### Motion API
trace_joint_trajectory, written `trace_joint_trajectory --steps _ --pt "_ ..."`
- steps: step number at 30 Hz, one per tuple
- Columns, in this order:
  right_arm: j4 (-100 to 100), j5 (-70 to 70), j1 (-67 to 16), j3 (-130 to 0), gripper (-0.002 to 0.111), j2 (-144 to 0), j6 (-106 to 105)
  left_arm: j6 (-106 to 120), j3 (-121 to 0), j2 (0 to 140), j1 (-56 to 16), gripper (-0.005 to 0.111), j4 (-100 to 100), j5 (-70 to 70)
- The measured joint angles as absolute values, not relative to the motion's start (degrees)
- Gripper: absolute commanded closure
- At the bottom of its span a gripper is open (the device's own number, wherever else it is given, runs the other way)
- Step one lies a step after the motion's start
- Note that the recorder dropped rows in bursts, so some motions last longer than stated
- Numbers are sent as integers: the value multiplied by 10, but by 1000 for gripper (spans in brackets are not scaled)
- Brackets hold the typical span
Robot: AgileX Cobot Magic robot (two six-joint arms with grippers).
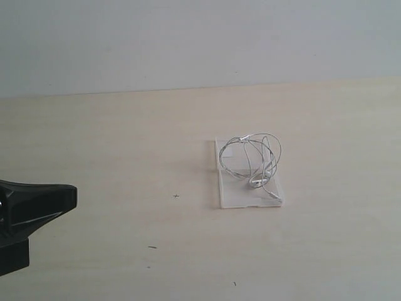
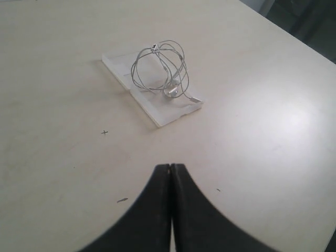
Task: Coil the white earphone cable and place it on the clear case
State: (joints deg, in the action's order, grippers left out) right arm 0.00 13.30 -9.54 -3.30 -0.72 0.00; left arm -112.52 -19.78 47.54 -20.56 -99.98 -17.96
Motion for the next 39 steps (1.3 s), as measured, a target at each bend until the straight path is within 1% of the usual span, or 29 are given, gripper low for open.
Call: trace_joint_trajectory --steps 12,16,39 --pt "0 148 -64 -22 108 -4 27 -1125 -198 475 -206 107 -1000 -180" --pt "0 151 -64 -3 108 -4 22 -1125 -198 475 -206 107 -1000 -180" --pt "0 154 -64 -3 108 -4 9 -1125 -198 475 -206 107 -1001 -180"
